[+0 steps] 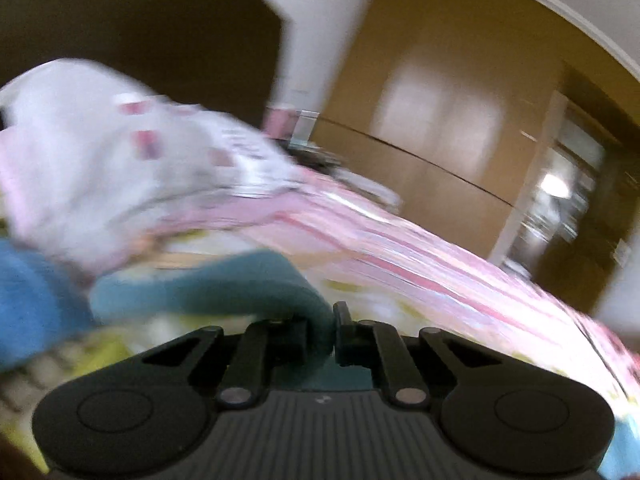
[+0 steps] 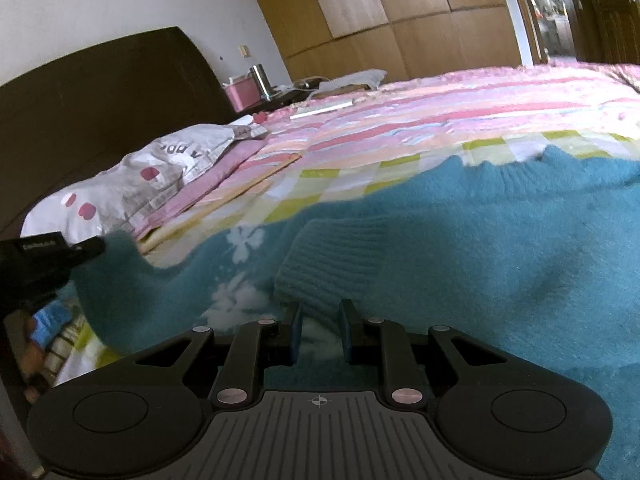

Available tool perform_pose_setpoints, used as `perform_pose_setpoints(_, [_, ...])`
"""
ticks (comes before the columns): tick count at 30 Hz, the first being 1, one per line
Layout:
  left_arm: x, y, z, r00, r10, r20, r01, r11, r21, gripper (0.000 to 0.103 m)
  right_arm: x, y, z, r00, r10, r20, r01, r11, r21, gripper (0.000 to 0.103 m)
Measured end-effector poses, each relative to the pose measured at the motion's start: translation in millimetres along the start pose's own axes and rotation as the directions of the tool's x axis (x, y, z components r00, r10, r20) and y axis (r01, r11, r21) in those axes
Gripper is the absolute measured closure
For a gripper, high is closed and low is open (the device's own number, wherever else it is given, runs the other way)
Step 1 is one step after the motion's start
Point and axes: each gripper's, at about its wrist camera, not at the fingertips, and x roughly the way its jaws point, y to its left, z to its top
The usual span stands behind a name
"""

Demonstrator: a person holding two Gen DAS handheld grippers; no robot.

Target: Fold small clothes

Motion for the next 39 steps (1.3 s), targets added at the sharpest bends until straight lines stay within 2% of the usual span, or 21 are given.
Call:
perform_pose_setpoints(2, [-2.3, -26.5, -11.0, 0.996, -0.089, -0.031, 0.091, 0.994, 0.069, 0.086, -8.1, -3.7, 5.8, 1.0, -0.002, 0.006, 0.002, 1.0, 0.012, 0.081])
perform_pose_setpoints(5, [-7.5, -67.0, -32.5, 0.976, -0.195, -0.093, 0.21, 0.959, 0.192, 0.086, -22.4, -13.2, 16.2, 0.999, -0.019, 0.026, 0.018, 1.0, 0.019, 0.08])
perform_pose_setpoints(7, [-12.3, -91.0, -51.9, 0.958, -0.246, -0.146, 0.279, 0.917, 0.285, 0.086, -30.9, -22.4, 24.2, 0.999, -0.021, 0.031, 0.02, 0.999, 0.043, 0.08])
perform_pose_setpoints(9, [-18.0, -112.6, -72.4, 0.939, -0.277, -0.204, 0.337, 0.856, 0.391, 0.085, -36.9, -28.9, 33.0, 0.999, -0.027, 0.033, 0.025, 0.998, 0.051, 0.08])
perform_pose_setpoints(10, [-21.4, -120.8, -79.6, 0.936, -0.276, -0.217, 0.346, 0.831, 0.435, 0.085, -39.5, -30.7, 38.1, 0.999, -0.024, 0.032, 0.023, 0.999, 0.045, 0.08])
perform_pose_setpoints(12, [-26.7, -132.5, -88.5, 0.927, -0.286, -0.245, 0.373, 0.788, 0.49, 0.084, -43.5, -30.6, 47.3, 1.0, 0.005, 0.023, -0.006, 1.0, 0.025, 0.073])
perform_pose_setpoints(13, [-28.2, -135.3, -88.8, 0.921, -0.296, -0.254, 0.387, 0.777, 0.496, 0.084, -44.3, -27.4, 50.8, 1.0, 0.019, 0.015, -0.019, 1.0, 0.006, 0.07])
perform_pose_setpoints(16, [-27.1, -136.6, -87.2, 0.908, -0.307, -0.284, 0.412, 0.774, 0.481, 0.084, -45.5, -12.6, 56.3, 0.998, 0.062, -0.001, -0.062, 0.996, -0.061, 0.065])
perform_pose_setpoints(19, [-21.3, -133.2, -82.8, 0.902, -0.309, -0.301, 0.421, 0.782, 0.459, 0.084, -49.7, 3.5, 57.9, 0.993, 0.12, -0.006, -0.12, 0.986, -0.112, 0.061])
perform_pose_setpoints(21, [-22.3, -130.3, -81.7, 0.899, -0.316, -0.302, 0.427, 0.784, 0.45, 0.084, -51.7, 13.7, 58.5, 0.986, 0.162, -0.029, -0.165, 0.974, -0.153, 0.054])
perform_pose_setpoints(23, [-24.2, -130.6, -81.5, 0.897, -0.321, -0.304, 0.431, 0.787, 0.442, 0.084, -49.8, 26.1, 58.1, 0.981, 0.183, -0.064, -0.193, 0.956, -0.221, 0.054])
perform_pose_setpoints(27, [-22.1, -125.8, -80.7, 0.892, -0.33, -0.308, 0.44, 0.789, 0.429, 0.084, -39.7, 46.7, 56.9, 0.974, 0.188, -0.13, -0.221, 0.92, -0.324, 0.053])
perform_pose_setpoints(34, [-21.4, -118.5, -76.7, 0.885, -0.345, -0.314, 0.455, 0.787, 0.418, 0.084, -16.7, 64.1, 57.5, 0.95, 0.198, -0.241, -0.278, 0.888, -0.367, 0.053])
perform_pose_setpoints(38, [-22.4, -115.0, -73.6, 0.883, -0.351, -0.312, 0.459, 0.786, 0.414, 0.084, -8.4, 71.6, 52.1, 0.961, 0.152, -0.233, -0.238, 0.883, -0.404, 0.056])
perform_pose_setpoints(39, [-22.6, -114.6, -72.7, 0.883, -0.352, -0.311, 0.459, 0.786, 0.413, 0.084, -7.2, 71.2, 51.9, 0.965, 0.134, -0.224, -0.216, 0.891, -0.399, 0.062])
